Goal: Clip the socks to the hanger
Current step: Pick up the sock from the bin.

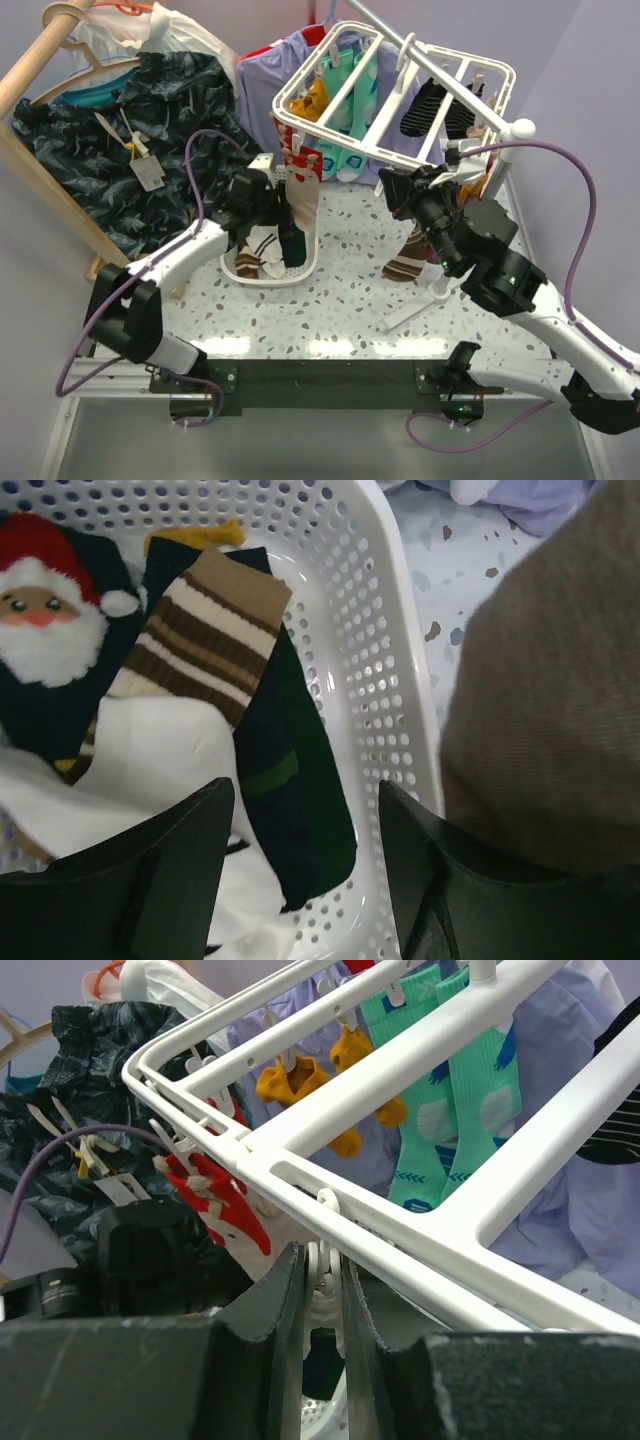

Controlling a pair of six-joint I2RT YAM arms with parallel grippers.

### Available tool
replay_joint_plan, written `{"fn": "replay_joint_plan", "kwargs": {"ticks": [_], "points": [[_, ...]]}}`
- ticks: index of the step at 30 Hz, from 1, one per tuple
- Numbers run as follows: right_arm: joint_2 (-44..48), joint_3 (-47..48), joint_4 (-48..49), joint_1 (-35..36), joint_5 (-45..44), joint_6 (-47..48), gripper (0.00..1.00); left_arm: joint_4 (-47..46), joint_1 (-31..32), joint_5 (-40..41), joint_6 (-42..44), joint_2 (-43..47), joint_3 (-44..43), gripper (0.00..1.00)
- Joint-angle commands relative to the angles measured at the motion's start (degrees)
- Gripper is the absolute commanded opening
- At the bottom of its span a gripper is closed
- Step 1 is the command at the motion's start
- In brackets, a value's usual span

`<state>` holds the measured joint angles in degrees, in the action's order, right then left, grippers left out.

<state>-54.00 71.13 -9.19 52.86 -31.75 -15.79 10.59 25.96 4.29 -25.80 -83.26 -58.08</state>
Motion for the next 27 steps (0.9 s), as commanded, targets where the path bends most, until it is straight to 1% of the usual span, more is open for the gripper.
{"fn": "replay_joint_plan", "kwargs": {"ticks": [1, 2, 6, 9, 13, 15, 17, 18, 19, 20, 21, 23, 26, 27], "points": [[-0.2, 1.7, 0.3, 0.0, 0.5, 0.9, 0.05, 0.3, -0.1, -1.2, 2.4, -6.3, -7.8, 0.64], [-0.2, 1.7, 0.2, 0.0, 0.5, 0.9, 0.05, 0.7, -0.1, 0.3, 3.0, -9.2, -9.1, 0.64], [-0.3, 1.7, 0.0, 0.0, 0.8, 0.9, 0.05, 4.7, -0.1, 4.2, 7.3, -16.7, -18.9, 0.64], [-0.3, 1.7, -0.3, 0.0, 0.7, 0.9, 0.05, 6.5, -0.3, 6.2, 9.1, -21.8, -23.5, 0.63], [-0.1, 1.6, -0.7, -0.1, 0.3, 0.8, 0.06, 7.8, -0.6, 6.3, 10.0, -28.1, -27.2, 0.59], [0.0, 1.5, -0.7, 0.0, 0.1, 0.9, 0.06, 8.5, -0.6, 6.6, 10.1, -31.7, -28.0, 0.56], [0.1, 1.2, -0.8, -0.1, 0.2, 0.9, 0.06, 8.6, -0.8, 7.3, 9.8, -34.2, -28.1, 0.56], [0.1, 1.2, -0.9, -0.1, 0.2, 0.9, 0.06, 8.4, -0.8, 7.5, 9.7, -34.9, -28.0, 0.52], [0.1, 1.2, -1.0, -0.1, 0.3, 0.9, 0.06, 8.1, -0.8, 7.7, 9.8, -35.4, -27.9, 0.51], [0.0, 1.2, -1.1, -0.1, 0.3, 0.9, 0.06, 7.4, -0.8, 8.2, 10.0, -36.0, -27.5, 0.47], [0.0, 1.2, -1.0, -0.1, 0.5, 1.0, 0.06, 6.7, -0.8, 8.5, 10.7, -36.3, -27.4, 0.41], [-0.1, 1.4, -1.3, -0.1, 0.6, 1.4, 0.06, 6.8, -0.8, 9.8, 11.3, -36.5, -27.6, 0.35], [-0.2, 1.5, -1.4, -0.2, 0.7, 1.4, 0.06, 6.5, -0.8, 10.2, 11.8, -34.9, -27.0, 0.19], [-0.3, 1.6, -1.4, -0.2, 0.8, 1.4, 0.06, 6.2, -0.8, 10.2, 11.8, -34.2, -26.4, 0.18]]}}
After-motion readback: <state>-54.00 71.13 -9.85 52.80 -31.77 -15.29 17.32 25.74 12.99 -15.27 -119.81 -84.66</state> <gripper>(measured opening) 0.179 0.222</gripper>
